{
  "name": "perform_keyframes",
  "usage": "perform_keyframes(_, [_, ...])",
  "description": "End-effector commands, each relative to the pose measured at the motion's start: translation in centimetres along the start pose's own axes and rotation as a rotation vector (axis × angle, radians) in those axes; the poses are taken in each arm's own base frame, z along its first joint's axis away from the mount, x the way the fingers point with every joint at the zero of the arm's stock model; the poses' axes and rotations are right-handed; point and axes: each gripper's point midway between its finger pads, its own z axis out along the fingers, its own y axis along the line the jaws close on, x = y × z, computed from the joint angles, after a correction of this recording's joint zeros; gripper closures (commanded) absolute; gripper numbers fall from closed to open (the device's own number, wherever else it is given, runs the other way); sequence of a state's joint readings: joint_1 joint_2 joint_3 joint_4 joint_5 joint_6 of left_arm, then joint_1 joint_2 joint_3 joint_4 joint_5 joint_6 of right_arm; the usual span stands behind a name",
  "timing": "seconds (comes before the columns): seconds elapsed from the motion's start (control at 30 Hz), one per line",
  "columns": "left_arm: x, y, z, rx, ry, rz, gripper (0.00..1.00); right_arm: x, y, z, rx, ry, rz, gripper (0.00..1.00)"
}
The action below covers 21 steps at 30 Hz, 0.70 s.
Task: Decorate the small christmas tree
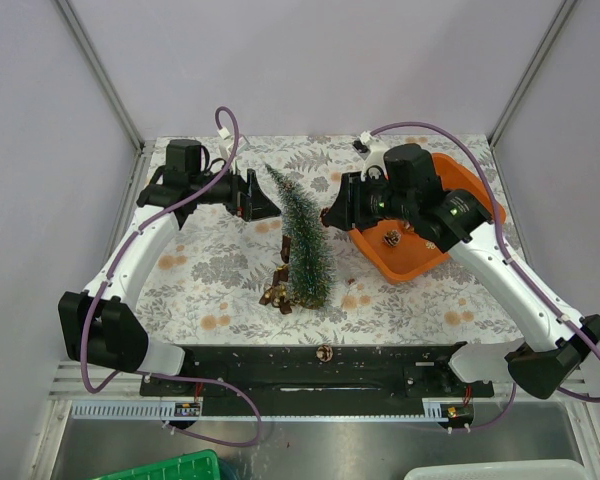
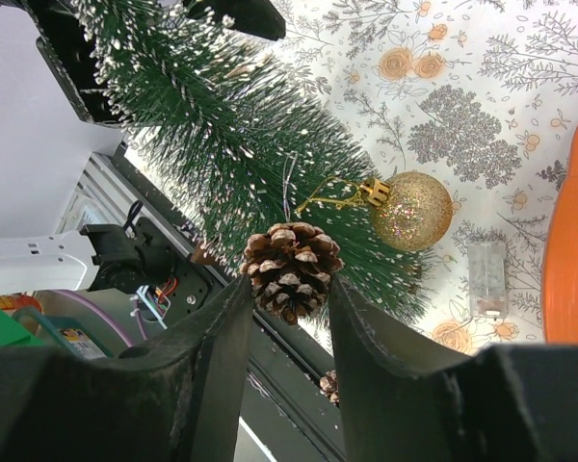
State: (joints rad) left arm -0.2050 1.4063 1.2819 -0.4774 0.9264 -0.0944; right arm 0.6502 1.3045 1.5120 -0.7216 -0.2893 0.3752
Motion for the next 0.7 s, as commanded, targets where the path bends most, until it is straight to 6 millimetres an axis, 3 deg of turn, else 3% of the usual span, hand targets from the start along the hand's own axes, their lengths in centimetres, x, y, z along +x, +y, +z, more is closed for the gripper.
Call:
perform_keyframes(0.0, [-1.3, -1.3, -0.5, 0.022, -0.038, 0.070, 0.01, -1.1, 1.5, -0.5, -0.054, -0.051, -0.013, 0.54])
perform_keyframes(0.47, [-1.3, -1.3, -0.5, 0.023, -0.039, 0.072, 0.01, -1.3, 2.0, -1.1, -0.074, -0.061, -0.023, 0.48])
perform_keyframes(0.67, [-1.3, -1.4, -0.6, 0.020, -0.040, 0.076, 0.01, -1.4, 0.9, -1.7, -0.005, -0.065, -0.056, 0.46])
